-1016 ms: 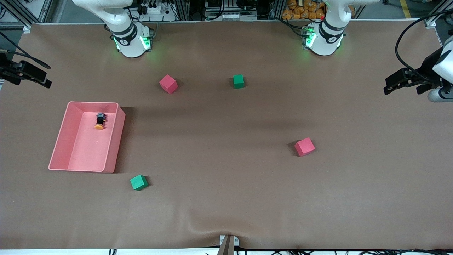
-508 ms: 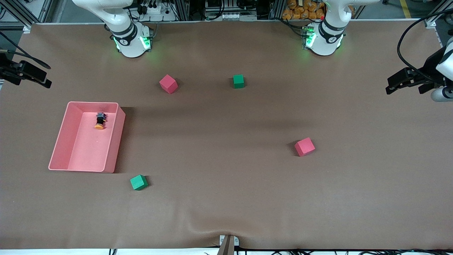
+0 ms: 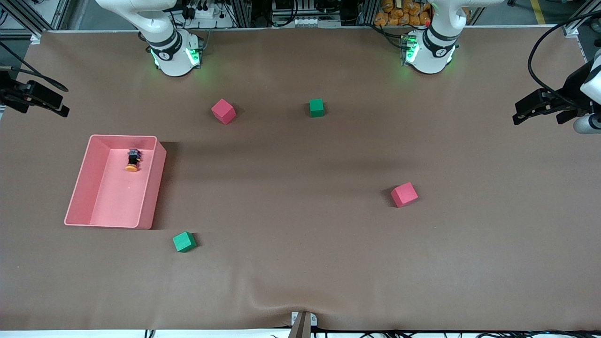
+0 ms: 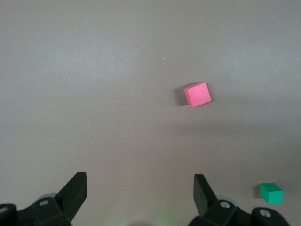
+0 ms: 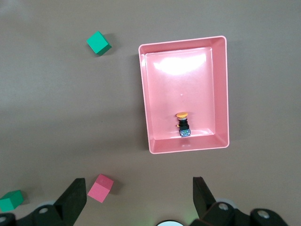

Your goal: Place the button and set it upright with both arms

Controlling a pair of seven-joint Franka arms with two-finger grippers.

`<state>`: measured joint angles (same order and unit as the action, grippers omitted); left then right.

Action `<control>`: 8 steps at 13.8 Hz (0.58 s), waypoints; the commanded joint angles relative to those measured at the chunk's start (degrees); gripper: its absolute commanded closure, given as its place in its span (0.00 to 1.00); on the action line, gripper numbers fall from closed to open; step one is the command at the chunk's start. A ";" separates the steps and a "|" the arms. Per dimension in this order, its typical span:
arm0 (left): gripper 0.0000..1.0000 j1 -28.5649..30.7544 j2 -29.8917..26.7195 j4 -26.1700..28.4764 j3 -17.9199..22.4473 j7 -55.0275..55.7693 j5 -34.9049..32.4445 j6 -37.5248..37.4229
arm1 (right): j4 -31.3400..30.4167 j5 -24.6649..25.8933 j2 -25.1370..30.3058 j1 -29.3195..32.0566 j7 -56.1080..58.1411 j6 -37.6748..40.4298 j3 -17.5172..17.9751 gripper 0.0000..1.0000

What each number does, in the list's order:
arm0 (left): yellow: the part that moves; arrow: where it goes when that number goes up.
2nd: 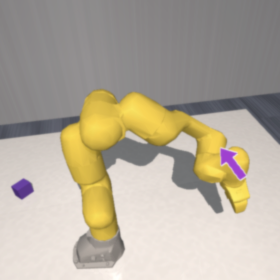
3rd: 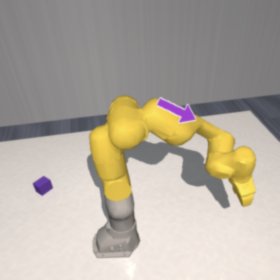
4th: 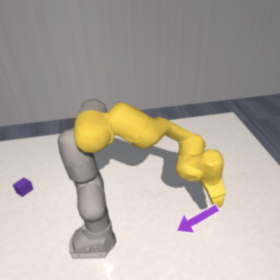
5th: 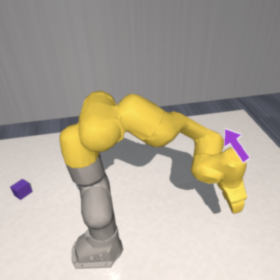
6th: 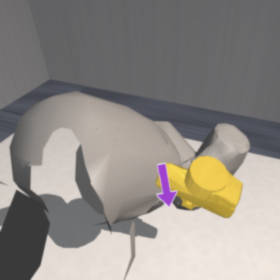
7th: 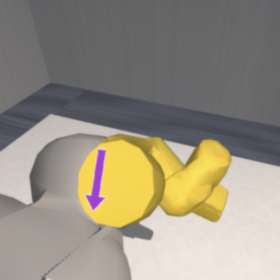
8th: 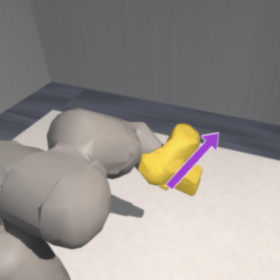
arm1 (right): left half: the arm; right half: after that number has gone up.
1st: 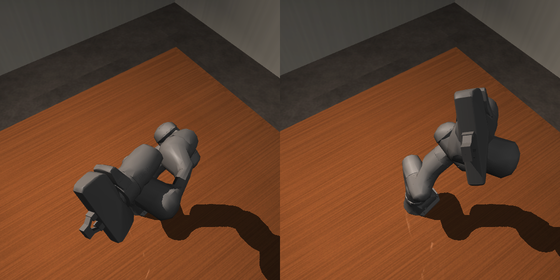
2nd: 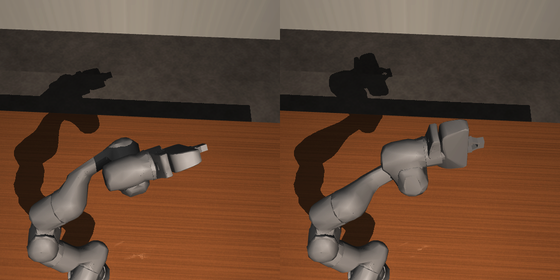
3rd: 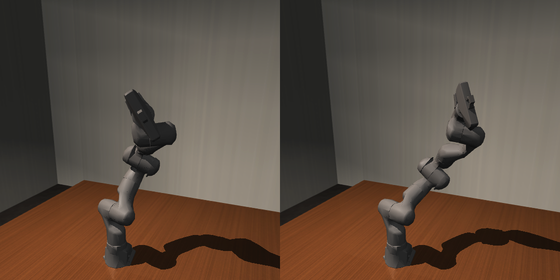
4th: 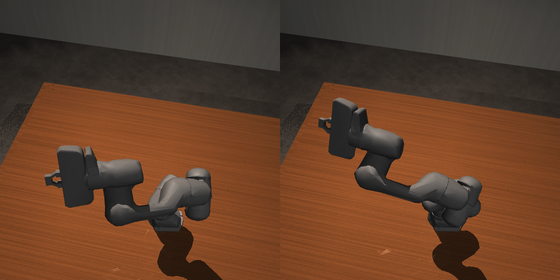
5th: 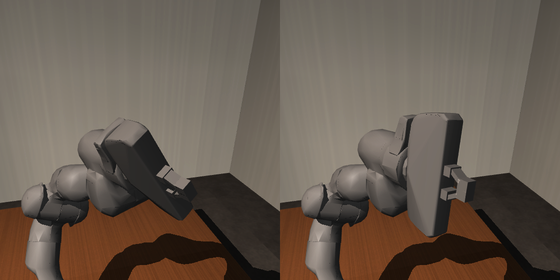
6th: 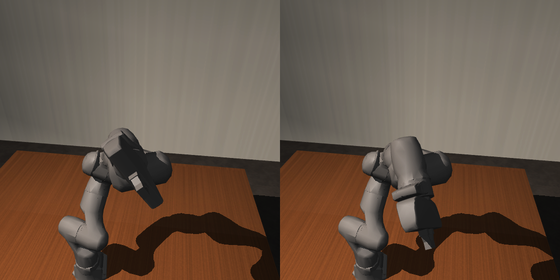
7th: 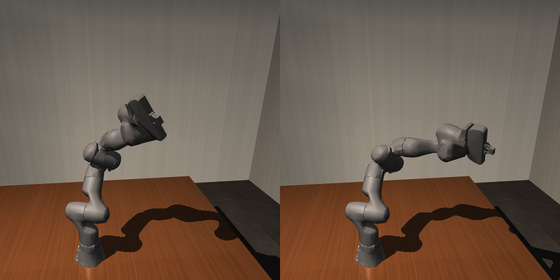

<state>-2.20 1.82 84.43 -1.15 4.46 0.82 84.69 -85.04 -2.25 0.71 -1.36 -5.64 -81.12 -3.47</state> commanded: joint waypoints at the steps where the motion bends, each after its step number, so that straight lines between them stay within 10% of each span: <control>1: 0.00 0.36 -0.68 -0.24 -0.25 -0.24 -0.91 -0.31 | 0.49 0.06 -0.27 -0.40 0.28 0.17 -0.13 0.00; 8: 0.00 0.53 -0.15 -0.23 -0.25 -0.24 -0.82 0.21 | 0.49 0.06 -0.27 -0.40 0.37 0.17 -0.13 0.00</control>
<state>-2.14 1.83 84.42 -1.09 4.46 0.82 84.71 -85.04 -2.25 0.68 -1.37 -5.63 -81.12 -3.47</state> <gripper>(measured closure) 0.000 0.000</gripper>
